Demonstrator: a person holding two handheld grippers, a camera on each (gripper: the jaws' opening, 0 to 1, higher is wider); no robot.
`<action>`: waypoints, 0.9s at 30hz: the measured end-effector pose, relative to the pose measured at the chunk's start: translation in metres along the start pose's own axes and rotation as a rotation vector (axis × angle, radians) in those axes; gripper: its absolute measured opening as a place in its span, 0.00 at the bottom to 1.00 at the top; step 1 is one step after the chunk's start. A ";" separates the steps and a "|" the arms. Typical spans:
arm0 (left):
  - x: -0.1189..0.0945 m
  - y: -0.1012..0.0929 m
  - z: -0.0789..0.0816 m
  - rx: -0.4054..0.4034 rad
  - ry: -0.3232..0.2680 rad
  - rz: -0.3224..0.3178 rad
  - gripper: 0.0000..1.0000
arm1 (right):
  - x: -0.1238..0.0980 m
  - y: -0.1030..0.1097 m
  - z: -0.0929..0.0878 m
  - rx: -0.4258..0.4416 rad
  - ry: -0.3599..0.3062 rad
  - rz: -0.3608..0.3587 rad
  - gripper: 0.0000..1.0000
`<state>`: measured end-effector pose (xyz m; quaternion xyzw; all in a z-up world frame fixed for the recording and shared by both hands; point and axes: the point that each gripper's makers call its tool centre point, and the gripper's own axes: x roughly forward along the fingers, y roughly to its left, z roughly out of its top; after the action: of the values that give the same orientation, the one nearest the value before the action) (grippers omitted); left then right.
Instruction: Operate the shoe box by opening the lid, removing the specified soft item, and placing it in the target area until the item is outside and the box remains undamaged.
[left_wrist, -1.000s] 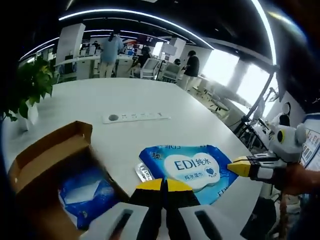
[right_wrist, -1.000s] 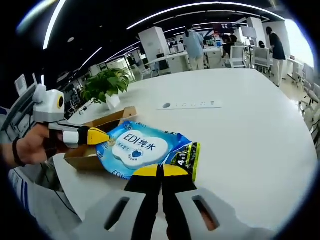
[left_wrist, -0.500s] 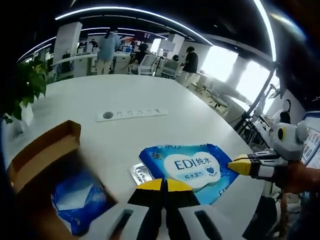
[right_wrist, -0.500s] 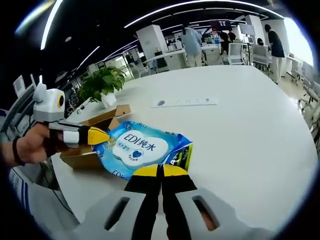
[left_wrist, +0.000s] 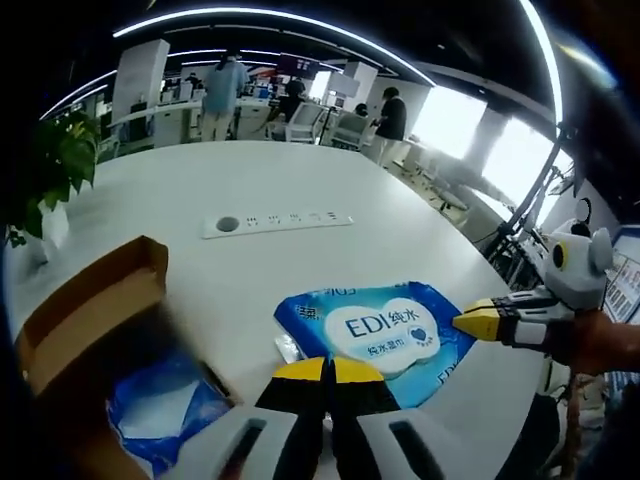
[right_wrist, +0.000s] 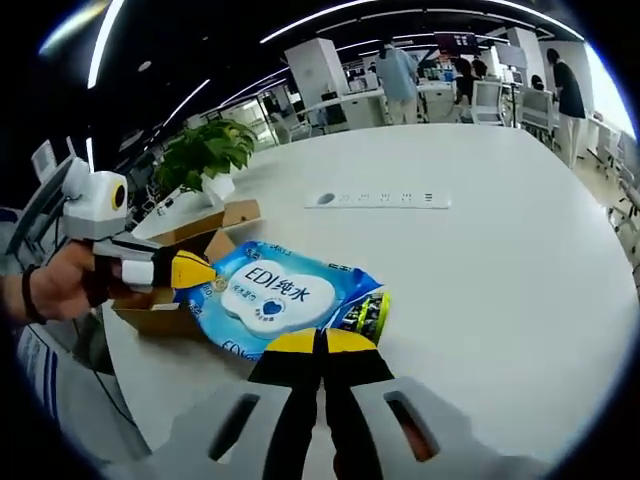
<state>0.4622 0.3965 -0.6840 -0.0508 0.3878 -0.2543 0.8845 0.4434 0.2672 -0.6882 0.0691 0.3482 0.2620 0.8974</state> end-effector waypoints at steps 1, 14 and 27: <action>0.001 0.001 0.000 0.003 0.004 0.001 0.00 | 0.001 0.000 0.000 -0.001 0.004 0.001 0.00; 0.023 0.001 -0.006 0.068 0.061 0.010 0.00 | 0.016 -0.015 -0.009 -0.002 0.051 0.009 0.00; 0.032 -0.001 -0.023 0.242 0.178 0.046 0.00 | 0.026 -0.023 -0.027 -0.010 0.103 0.011 0.00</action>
<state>0.4637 0.3828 -0.7203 0.0878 0.4324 -0.2821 0.8519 0.4512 0.2598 -0.7311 0.0531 0.3925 0.2720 0.8770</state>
